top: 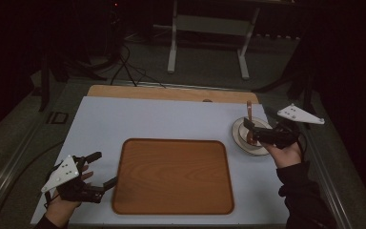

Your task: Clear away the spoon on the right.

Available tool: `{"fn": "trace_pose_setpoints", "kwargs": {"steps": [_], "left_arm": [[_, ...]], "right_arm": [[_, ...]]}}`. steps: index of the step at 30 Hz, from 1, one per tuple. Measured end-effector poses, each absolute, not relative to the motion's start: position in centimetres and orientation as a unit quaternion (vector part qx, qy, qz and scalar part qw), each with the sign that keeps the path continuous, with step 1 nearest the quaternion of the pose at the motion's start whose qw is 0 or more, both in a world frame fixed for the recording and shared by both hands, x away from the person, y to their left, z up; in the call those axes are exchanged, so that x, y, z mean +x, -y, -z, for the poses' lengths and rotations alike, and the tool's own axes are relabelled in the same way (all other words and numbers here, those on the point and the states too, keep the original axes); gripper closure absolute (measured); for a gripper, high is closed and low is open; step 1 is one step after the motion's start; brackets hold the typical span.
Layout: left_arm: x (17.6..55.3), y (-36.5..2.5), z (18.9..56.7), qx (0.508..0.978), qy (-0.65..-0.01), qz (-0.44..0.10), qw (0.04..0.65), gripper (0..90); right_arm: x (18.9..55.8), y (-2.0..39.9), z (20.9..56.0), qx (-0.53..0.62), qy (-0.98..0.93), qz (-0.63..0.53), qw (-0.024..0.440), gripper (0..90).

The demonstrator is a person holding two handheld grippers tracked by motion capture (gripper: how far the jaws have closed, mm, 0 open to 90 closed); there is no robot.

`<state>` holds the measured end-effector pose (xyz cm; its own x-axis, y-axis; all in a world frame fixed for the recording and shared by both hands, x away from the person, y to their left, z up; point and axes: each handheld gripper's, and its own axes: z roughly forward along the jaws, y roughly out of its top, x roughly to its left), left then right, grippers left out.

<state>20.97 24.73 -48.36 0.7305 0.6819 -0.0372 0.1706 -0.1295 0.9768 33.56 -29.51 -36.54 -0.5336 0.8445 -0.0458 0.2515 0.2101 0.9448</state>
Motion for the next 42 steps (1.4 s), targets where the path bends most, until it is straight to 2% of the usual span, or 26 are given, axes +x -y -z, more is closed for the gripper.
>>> {"fn": "trace_pose_setpoints", "kwargs": {"steps": [10,21,33,42], "left_arm": [[21.0,-24.7,48.4,0.719,-0.296,-0.214,0.591,3.0],[21.0,-24.8,48.5,0.719,-0.296,-0.212,0.592,3.0],[21.1,-24.9,48.5,0.719,-0.299,-0.211,0.591,3.0],[21.2,-24.9,48.6,0.718,-0.301,-0.211,0.592,3.0]], "right_arm": [[39.0,30.9,39.5,0.461,-0.713,-0.451,0.273,18.6],[43.3,31.5,42.7,0.516,-0.711,-0.402,0.257,26.8],[46.4,32.3,45.4,0.563,-0.705,-0.366,0.228,34.7],[47.6,32.0,46.6,0.577,-0.710,-0.329,0.234,43.8]]}}
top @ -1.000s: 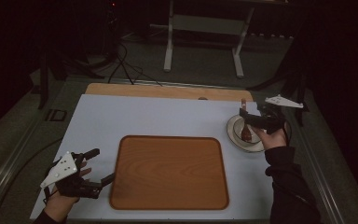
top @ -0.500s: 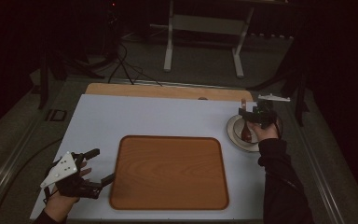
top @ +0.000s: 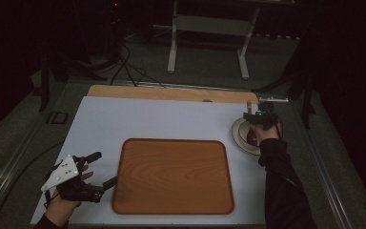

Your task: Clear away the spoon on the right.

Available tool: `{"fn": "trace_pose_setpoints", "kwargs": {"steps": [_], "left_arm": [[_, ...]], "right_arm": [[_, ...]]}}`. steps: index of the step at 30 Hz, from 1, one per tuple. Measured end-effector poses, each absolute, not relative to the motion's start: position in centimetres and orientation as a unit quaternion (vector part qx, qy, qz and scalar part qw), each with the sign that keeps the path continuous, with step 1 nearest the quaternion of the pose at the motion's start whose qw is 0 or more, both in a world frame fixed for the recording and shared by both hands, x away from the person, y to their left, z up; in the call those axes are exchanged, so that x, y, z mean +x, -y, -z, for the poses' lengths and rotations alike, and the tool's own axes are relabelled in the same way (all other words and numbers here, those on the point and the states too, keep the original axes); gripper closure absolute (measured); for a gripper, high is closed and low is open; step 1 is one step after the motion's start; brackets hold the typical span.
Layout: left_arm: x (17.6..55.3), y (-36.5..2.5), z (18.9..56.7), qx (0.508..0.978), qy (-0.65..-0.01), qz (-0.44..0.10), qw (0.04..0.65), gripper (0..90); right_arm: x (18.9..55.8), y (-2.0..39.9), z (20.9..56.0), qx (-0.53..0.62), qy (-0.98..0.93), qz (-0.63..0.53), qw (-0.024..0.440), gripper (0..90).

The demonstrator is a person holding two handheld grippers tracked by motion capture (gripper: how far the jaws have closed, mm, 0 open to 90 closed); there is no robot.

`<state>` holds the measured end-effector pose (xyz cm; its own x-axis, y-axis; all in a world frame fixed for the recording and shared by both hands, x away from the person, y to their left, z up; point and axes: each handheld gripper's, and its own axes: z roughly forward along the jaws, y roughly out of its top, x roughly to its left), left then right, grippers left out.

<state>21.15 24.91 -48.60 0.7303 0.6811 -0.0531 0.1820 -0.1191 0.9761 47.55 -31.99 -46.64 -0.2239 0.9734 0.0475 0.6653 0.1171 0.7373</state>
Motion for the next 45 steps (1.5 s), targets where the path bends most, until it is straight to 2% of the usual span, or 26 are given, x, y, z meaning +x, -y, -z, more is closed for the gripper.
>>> {"fn": "trace_pose_setpoints", "kwargs": {"steps": [11,17,29,45], "left_arm": [[21.2,-25.0,48.7,0.719,-0.301,-0.209,0.590,3.0],[21.2,-25.0,48.7,0.718,-0.303,-0.209,0.591,3.0],[21.2,-24.9,48.6,0.720,-0.300,-0.210,0.590,3.0],[21.1,-24.8,48.5,0.721,-0.300,-0.211,0.588,3.0]], "right_arm": [[47.9,31.5,47.2,0.585,-0.718,-0.294,0.235,67.9],[47.8,31.5,47.1,0.587,-0.715,-0.297,0.236,77.8],[47.1,32.0,45.6,0.594,-0.699,-0.325,0.230,79.1],[44.7,33.0,41.3,0.593,-0.674,-0.359,0.255,79.3]]}}
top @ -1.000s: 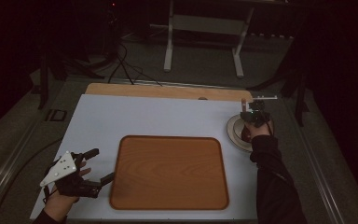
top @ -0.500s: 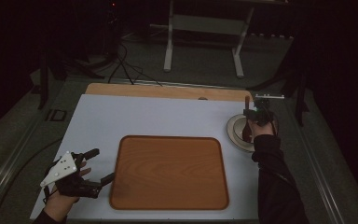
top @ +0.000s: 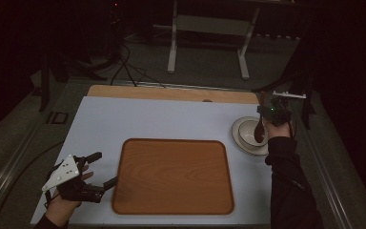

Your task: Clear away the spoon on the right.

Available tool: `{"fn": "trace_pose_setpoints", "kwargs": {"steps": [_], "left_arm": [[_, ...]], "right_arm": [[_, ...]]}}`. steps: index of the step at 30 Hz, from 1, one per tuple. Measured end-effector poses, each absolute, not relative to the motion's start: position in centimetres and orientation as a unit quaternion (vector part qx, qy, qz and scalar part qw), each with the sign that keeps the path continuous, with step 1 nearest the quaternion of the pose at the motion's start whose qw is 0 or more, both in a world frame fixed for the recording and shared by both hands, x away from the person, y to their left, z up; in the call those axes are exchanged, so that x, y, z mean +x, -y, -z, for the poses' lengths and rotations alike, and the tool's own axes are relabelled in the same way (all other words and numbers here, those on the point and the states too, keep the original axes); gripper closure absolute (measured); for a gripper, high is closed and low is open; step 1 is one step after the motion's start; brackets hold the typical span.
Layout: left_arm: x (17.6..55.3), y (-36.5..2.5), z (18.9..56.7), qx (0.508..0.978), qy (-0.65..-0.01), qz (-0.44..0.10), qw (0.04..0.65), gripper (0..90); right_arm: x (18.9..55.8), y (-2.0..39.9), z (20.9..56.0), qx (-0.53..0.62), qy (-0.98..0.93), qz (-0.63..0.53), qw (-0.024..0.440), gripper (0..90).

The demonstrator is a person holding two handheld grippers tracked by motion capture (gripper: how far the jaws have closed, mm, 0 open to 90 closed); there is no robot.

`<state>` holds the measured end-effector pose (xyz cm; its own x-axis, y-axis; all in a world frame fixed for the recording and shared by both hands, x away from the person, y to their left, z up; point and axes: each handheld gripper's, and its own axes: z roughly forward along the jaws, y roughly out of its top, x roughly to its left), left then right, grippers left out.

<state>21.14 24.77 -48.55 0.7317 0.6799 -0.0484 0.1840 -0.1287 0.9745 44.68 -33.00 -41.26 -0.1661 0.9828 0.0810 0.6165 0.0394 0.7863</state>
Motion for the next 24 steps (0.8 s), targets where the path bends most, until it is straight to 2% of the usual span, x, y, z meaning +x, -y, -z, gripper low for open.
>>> {"fn": "trace_pose_setpoints", "kwargs": {"steps": [15,24], "left_arm": [[21.1,-24.8,48.5,0.720,-0.298,-0.212,0.590,3.0],[21.0,-24.8,48.4,0.720,-0.298,-0.214,0.589,3.0]], "right_arm": [[40.9,30.2,35.9,0.562,-0.673,-0.393,0.277,79.3],[38.3,28.2,34.2,0.539,-0.681,-0.412,0.278,79.3]]}}
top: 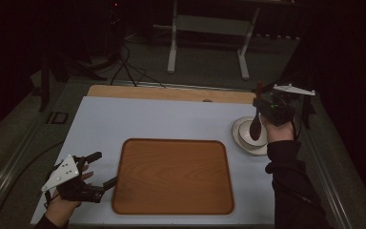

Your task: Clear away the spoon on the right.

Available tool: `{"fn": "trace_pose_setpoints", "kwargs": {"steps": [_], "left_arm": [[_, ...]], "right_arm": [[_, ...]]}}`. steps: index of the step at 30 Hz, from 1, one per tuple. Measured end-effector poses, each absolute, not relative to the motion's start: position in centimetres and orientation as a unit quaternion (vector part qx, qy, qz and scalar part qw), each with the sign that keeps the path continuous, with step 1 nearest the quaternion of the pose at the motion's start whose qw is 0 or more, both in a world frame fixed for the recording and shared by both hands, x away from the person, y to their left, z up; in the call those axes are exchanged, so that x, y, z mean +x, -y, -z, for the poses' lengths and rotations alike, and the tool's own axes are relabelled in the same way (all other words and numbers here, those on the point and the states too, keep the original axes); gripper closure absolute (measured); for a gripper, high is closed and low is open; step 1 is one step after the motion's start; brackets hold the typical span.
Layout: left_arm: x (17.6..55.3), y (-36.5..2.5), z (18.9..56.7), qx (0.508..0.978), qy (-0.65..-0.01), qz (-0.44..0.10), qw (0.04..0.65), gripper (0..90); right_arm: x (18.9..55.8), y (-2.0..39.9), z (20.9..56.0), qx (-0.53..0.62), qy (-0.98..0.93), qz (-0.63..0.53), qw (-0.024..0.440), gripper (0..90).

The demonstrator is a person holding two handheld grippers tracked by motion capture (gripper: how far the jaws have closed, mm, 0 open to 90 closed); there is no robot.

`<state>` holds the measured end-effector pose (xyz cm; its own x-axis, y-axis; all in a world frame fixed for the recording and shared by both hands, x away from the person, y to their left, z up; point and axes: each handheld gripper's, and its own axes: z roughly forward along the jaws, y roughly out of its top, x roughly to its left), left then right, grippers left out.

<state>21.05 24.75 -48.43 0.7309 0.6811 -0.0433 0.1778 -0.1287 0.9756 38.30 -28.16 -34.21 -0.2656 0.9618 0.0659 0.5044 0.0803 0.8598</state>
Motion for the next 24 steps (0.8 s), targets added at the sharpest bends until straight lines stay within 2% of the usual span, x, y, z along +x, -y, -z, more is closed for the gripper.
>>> {"fn": "trace_pose_setpoints", "kwargs": {"steps": [9,17,24], "left_arm": [[21.0,-24.7,48.4,0.722,-0.295,-0.214,0.588,3.0],[21.0,-24.6,48.4,0.723,-0.293,-0.216,0.587,3.0],[21.0,-24.7,48.4,0.723,-0.294,-0.215,0.588,3.0]], "right_arm": [[35.5,26.1,35.1,0.534,-0.686,-0.412,0.274,79.3],[33.6,24.4,37.2,0.535,-0.689,-0.422,0.248,79.3],[31.8,21.6,40.7,0.536,-0.700,-0.415,0.222,79.3]]}}
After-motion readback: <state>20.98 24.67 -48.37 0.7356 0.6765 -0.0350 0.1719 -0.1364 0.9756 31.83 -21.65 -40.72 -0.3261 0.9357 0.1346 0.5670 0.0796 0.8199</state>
